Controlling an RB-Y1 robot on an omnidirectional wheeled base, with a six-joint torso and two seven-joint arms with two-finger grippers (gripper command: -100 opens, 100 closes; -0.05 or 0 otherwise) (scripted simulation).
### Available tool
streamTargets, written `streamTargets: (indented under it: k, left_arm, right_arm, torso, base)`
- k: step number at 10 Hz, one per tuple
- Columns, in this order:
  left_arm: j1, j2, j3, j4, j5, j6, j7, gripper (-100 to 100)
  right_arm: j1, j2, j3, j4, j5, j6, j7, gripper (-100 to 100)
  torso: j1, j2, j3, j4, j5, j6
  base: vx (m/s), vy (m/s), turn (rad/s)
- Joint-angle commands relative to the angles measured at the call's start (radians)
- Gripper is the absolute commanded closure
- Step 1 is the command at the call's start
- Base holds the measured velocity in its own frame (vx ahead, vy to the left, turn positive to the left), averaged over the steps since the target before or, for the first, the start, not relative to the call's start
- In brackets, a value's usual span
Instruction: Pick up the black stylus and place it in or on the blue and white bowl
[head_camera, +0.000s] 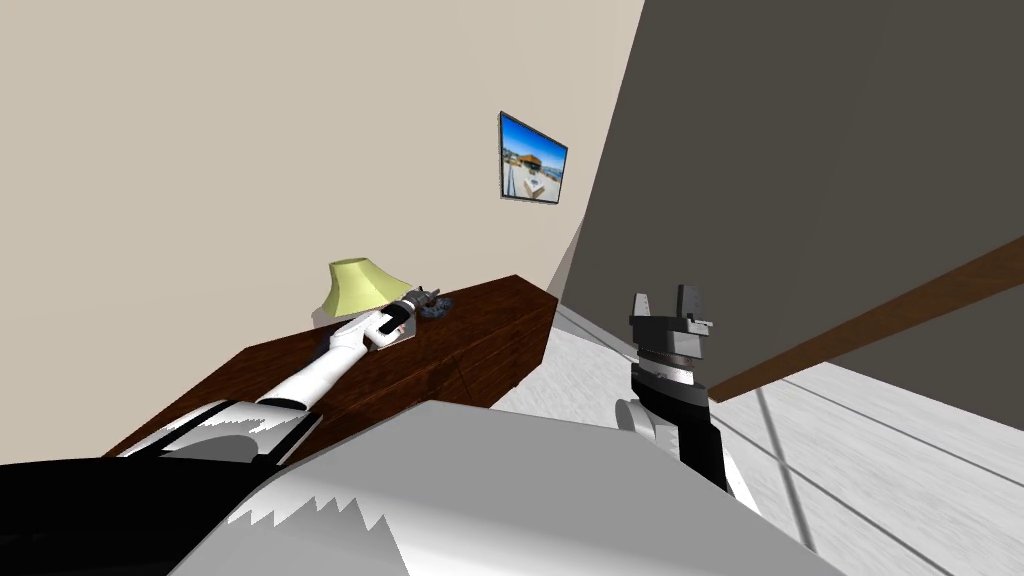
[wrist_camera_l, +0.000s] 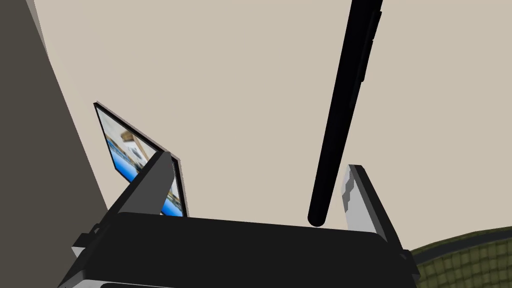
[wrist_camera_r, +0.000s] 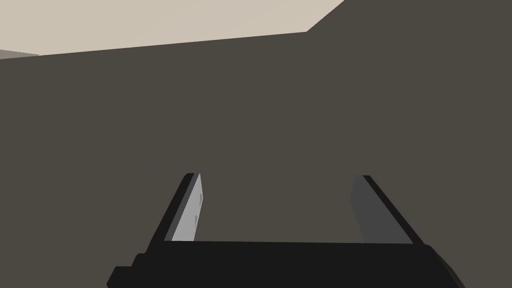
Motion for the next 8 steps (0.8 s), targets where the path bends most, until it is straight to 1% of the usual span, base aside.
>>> streamTargets:
  k: [1,7,8]
  left_arm:
    - [-0.002,0.035,-0.008,-0.009,0.011,0.006,0.026,-100]
    - [-0.009,0.165,-0.046,-0.033,0.053,0.024,0.116,-100]
    - [-0.004,0.156,-0.047,-0.038,0.051,0.029,0.110,-100]
  right_arm:
    - [0.000,0.000,0.000,0.000,0.000,0.000,0.000,0]
    - [0.000,0.000,0.000,0.000,0.000,0.000,0.000,0]
    - [0.000,0.000,0.000,0.000,0.000,0.000,0.000,0]
  torso:
    - [0.000,0.000,0.000,0.000,0.000,0.000]
    - [-0.007,0.005,0.005,0.005,-0.007,0.000]
    - [-0.009,0.007,0.007,0.007,-0.009,0.000]
  base:
    - [-0.008,-0.051,0.007]
    - [-0.005,-0.038,0.002]
    - [-0.001,-0.017,0.003]
